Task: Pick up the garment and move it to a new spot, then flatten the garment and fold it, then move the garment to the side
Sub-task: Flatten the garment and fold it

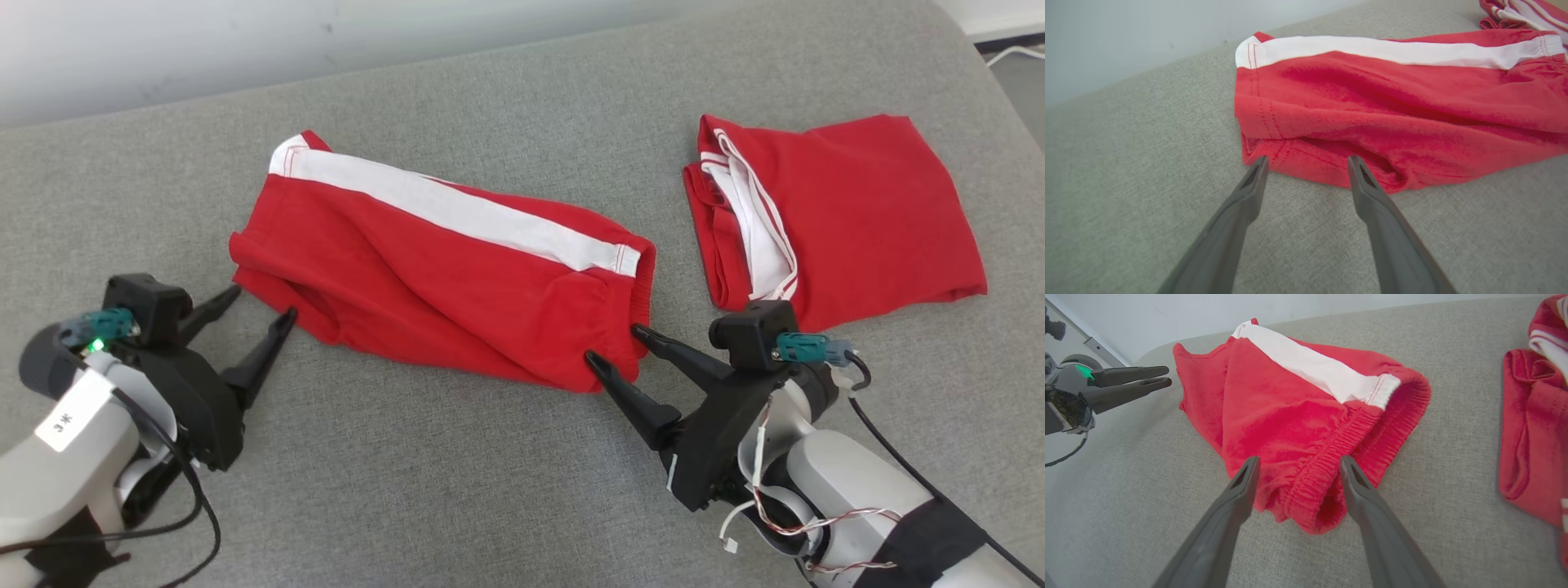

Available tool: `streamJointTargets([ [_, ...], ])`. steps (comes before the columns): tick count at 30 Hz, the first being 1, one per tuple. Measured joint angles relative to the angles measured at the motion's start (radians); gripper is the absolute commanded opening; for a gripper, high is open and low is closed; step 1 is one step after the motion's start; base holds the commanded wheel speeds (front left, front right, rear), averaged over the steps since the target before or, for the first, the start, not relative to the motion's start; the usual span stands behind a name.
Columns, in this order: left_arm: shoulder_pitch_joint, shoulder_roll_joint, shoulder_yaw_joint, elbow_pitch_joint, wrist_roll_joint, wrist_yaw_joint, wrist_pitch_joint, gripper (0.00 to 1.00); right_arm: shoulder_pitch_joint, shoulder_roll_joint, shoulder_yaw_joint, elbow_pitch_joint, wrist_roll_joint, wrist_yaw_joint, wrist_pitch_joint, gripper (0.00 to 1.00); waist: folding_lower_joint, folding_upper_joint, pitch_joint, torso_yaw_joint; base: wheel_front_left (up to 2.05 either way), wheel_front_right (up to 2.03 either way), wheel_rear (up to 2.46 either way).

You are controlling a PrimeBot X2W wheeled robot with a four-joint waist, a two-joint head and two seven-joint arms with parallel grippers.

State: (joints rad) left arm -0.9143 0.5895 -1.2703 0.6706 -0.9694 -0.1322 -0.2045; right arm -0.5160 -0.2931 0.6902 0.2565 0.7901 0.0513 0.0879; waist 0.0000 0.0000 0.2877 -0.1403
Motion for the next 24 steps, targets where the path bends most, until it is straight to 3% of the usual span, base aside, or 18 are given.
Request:
streamJointTargets([
  [24,-0.035,-0.049,-0.007,0.1,0.038,0.0,-0.026,1.0,0.058,-0.033,0.004,-0.065,-0.028,-0.062,-0.007,1.0,0.0,0.0,0.027,0.011,0.0,0.0,0.0],
])
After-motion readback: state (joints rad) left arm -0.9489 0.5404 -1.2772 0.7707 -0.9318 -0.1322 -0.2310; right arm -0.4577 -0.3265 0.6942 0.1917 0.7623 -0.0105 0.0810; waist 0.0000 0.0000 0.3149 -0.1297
